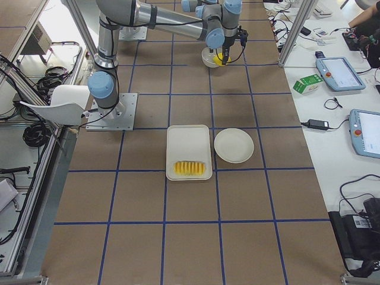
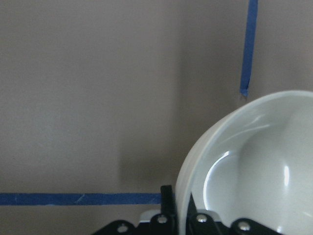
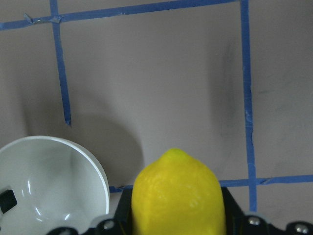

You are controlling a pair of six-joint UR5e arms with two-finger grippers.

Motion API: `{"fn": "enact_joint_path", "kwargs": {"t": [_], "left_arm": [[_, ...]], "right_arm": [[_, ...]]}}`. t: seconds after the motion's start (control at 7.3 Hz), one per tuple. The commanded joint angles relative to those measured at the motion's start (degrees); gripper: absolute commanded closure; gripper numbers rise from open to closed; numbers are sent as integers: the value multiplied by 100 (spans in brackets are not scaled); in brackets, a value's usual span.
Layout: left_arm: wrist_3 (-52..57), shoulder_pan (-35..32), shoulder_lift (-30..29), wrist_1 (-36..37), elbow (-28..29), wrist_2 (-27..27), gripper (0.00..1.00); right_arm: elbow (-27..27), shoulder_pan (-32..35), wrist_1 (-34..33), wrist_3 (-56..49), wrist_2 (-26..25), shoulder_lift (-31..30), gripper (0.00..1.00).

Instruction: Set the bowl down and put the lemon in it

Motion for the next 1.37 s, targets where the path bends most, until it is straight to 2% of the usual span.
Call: {"fn": "enact_joint_path", "kwargs": {"t": [0.0,0.41,0.68,0.82,0.96,1.23], "left_arm": [[-100,-12,-33,9,5,-2,1],[144,31,318,-664,328,121,0],[677,101,564,-2136,1056,682,0],[821,224,748,-2875,1425,1197,0],[1066,408,915,-3596,1803,1367,0],[1349,680,1301,-4417,2227,1369,0]], "right_arm": [[164,361,-441,441,-47,202,71],[181,486,-546,576,-65,229,71],[173,669,-582,924,-38,229,71],[173,871,-599,1066,-56,246,71],[173,1029,-608,1155,-73,272,71],[173,1328,-904,1288,-213,587,71]]}}
